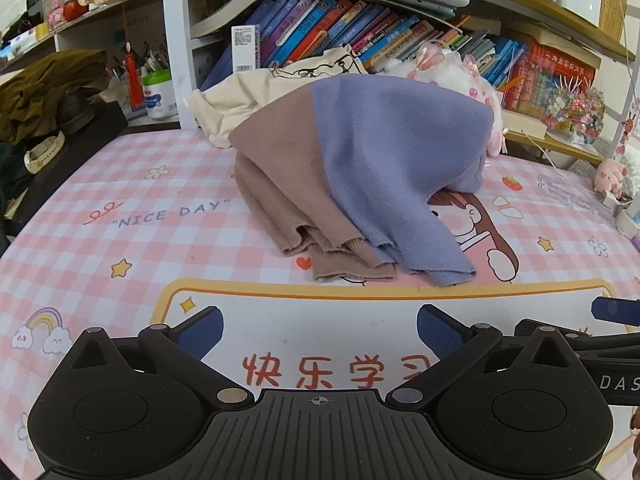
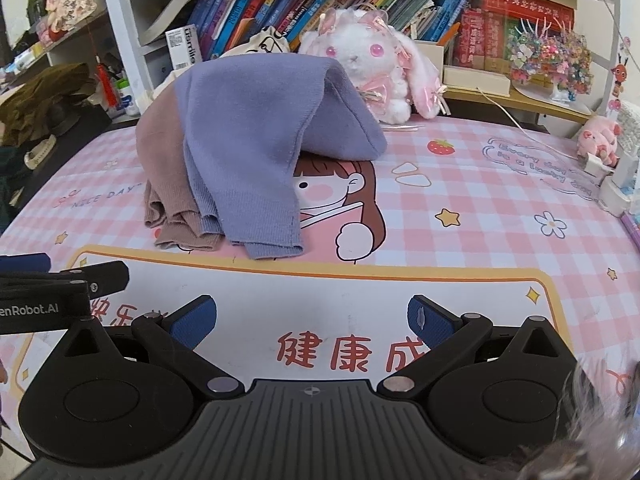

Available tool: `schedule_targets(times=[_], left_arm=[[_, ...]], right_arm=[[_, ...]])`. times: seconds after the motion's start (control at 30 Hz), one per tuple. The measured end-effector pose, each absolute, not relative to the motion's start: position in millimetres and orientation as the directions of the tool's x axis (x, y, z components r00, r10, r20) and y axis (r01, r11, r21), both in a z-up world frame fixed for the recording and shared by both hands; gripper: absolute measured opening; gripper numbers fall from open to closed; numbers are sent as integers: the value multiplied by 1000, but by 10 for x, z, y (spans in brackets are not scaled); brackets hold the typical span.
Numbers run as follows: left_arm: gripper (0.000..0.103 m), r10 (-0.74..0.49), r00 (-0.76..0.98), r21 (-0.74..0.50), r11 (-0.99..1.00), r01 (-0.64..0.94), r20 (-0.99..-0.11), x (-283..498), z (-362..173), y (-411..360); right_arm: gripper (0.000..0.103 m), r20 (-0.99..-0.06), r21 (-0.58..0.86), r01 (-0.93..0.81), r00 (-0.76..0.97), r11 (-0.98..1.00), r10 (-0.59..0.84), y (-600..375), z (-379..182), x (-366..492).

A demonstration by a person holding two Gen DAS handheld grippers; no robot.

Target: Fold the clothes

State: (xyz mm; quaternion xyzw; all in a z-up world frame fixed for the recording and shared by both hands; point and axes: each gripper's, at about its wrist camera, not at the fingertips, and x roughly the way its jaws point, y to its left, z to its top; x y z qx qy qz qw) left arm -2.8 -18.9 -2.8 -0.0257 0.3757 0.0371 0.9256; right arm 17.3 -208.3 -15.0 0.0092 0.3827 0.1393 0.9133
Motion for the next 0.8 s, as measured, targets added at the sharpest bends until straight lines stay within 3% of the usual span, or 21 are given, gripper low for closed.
schedule_targets(times=[0.8], left_arm=[[103,130,714,21,987,-160,-688,-115,25,-636]], right_arm=[[103,-689,196,-351,615,916,383,-2479,-210,265]])
